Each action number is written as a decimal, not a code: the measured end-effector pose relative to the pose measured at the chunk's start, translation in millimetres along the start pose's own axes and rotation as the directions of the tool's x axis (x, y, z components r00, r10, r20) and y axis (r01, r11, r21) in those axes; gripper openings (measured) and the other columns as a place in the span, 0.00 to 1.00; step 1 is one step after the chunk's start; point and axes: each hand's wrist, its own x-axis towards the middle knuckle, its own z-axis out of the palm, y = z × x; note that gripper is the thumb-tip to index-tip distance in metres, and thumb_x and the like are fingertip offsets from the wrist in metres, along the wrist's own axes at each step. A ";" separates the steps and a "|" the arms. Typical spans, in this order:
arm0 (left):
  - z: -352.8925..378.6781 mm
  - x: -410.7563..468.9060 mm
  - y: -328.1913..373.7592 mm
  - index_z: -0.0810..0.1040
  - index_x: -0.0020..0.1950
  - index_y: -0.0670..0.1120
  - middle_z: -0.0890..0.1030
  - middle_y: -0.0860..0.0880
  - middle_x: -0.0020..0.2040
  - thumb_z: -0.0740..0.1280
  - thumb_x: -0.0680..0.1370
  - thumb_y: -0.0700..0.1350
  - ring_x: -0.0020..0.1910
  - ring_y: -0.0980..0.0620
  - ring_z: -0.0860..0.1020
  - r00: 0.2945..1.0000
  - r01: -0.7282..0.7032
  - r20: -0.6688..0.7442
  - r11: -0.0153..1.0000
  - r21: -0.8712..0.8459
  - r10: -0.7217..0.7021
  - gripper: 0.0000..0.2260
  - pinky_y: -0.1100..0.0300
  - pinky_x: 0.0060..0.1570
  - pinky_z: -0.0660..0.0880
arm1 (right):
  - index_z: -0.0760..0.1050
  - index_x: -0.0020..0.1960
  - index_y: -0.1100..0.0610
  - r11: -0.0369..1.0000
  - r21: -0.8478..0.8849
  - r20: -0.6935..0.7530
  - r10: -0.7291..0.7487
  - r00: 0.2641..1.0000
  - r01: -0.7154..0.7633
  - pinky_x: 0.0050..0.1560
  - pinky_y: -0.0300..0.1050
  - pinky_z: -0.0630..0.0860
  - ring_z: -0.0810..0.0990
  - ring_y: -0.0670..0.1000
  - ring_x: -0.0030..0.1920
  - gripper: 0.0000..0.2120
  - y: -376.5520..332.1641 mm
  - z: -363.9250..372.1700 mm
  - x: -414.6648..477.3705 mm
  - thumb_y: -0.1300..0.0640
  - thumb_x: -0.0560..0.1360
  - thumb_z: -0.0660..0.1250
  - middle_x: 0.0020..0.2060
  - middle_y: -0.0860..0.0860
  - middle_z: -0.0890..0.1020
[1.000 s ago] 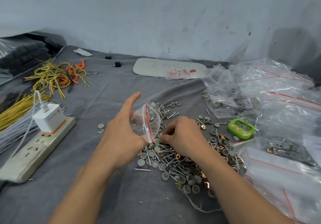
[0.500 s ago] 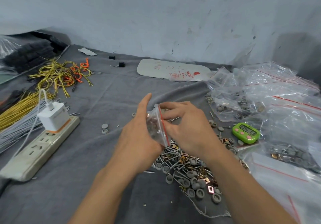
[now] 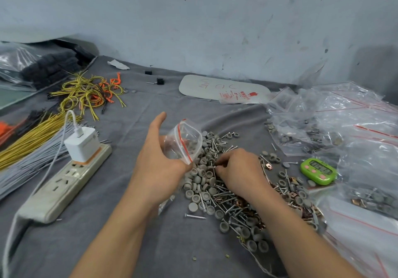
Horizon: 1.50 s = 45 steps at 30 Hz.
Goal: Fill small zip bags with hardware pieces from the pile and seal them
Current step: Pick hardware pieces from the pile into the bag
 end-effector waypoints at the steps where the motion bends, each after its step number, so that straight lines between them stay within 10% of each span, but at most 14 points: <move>1: -2.2 0.7 -0.7 0.59 0.77 0.67 0.84 0.59 0.54 0.76 0.59 0.48 0.57 0.62 0.80 1.000 0.004 -0.002 1.000 0.003 -0.004 0.49 0.47 0.65 0.76 | 0.86 0.53 0.47 1.000 -0.013 -0.002 -0.008 1.000 0.008 0.66 0.53 0.75 0.83 0.53 0.54 0.07 -1.9 0.9 -0.1 0.51 0.78 0.71 0.50 0.48 0.87; 14: -14.9 -4.5 -4.1 0.59 0.75 0.70 0.83 0.63 0.49 0.74 0.61 0.48 0.53 0.62 0.81 1.000 0.025 0.015 0.999 0.046 -0.026 0.47 0.54 0.55 0.77 | 0.77 0.35 0.43 0.998 -0.008 0.008 0.066 0.998 -0.065 0.61 0.53 0.77 0.83 0.50 0.48 0.12 1.1 -7.2 -0.6 0.52 0.76 0.73 0.42 0.44 0.85; 20: -8.5 -5.6 -0.5 0.58 0.75 0.72 0.83 0.58 0.54 0.73 0.63 0.44 0.60 0.57 0.79 0.999 0.034 0.039 0.995 0.098 -0.038 0.47 0.48 0.62 0.76 | 0.80 0.40 0.47 0.953 0.303 -0.037 -0.020 0.999 0.030 0.30 0.32 0.72 0.81 0.40 0.32 0.10 21.5 -17.1 -9.7 0.59 0.77 0.73 0.32 0.40 0.84; 30: 4.7 -7.9 5.4 0.56 0.76 0.70 0.83 0.58 0.57 0.73 0.60 0.51 0.62 0.60 0.78 0.997 0.007 0.071 0.989 0.150 -0.018 0.48 0.48 0.65 0.75 | 0.87 0.43 0.50 0.686 0.726 0.117 -0.187 0.975 0.044 0.39 0.38 0.79 0.83 0.48 0.35 0.15 32.7 -32.7 -27.7 0.70 0.73 0.73 0.38 0.54 0.88; 45: 10.5 -6.8 1.4 0.57 0.75 0.71 0.82 0.60 0.56 0.70 0.59 0.49 0.62 0.61 0.77 0.998 0.001 0.063 0.978 0.206 -0.014 0.47 0.51 0.62 0.74 | 0.78 0.48 0.56 0.843 0.536 0.191 -0.086 0.978 -0.031 0.37 0.50 0.79 0.85 0.51 0.33 0.06 42.1 -31.6 -36.8 0.64 0.81 0.64 0.36 0.51 0.88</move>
